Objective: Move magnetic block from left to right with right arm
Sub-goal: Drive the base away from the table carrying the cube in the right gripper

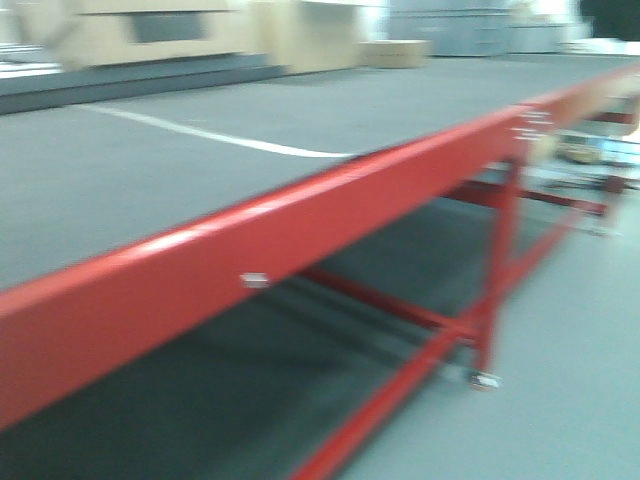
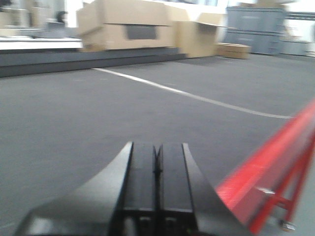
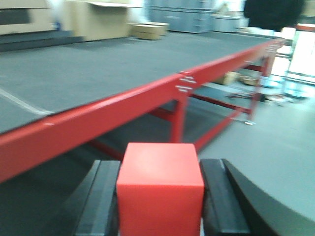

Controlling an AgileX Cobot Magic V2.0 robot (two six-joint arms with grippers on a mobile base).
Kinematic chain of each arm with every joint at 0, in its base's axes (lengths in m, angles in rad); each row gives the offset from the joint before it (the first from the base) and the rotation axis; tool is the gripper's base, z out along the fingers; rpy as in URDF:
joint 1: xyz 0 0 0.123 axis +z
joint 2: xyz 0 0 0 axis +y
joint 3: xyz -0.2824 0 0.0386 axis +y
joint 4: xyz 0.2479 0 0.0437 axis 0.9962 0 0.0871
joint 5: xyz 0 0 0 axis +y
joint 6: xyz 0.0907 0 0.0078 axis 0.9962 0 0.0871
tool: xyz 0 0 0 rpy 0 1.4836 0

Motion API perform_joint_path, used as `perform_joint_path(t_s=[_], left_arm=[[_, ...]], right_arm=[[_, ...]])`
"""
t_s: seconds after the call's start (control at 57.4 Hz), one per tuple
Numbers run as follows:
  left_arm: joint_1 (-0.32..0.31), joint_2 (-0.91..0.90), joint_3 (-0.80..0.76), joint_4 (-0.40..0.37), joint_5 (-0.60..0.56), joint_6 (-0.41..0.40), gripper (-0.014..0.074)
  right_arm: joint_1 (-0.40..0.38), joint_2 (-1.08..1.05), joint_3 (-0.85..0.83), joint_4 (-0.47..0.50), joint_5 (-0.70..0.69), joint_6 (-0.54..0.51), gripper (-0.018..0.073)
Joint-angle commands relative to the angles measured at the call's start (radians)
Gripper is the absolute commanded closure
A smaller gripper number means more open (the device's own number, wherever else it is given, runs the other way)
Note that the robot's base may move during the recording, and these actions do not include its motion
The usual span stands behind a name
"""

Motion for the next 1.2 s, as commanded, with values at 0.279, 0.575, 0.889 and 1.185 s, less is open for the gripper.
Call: perform_joint_path(t_s=[0.279,0.575,0.889,1.185], left_arm=[[-0.006,-0.013,0.001,-0.005,-0.091,0.002,0.0722],[-0.006,-0.013,0.001,-0.005,-0.091,0.002,0.0722],[-0.006,-0.013,0.001,-0.005,-0.091,0.002,0.0722],[-0.006,-0.011,0.001,-0.005,-0.091,0.002,0.0722]], right_arm=[[-0.007,0.011,-0.030,-0.017,-0.086,-0.005,0.0307],[-0.007,0.011,-0.030,-0.017,-0.086,-0.005,0.0307],[-0.007,0.011,-0.030,-0.017,-0.086,-0.005,0.0307],[-0.007,0.012,-0.030,-0.017,-0.086,-0.005,0.0307]])
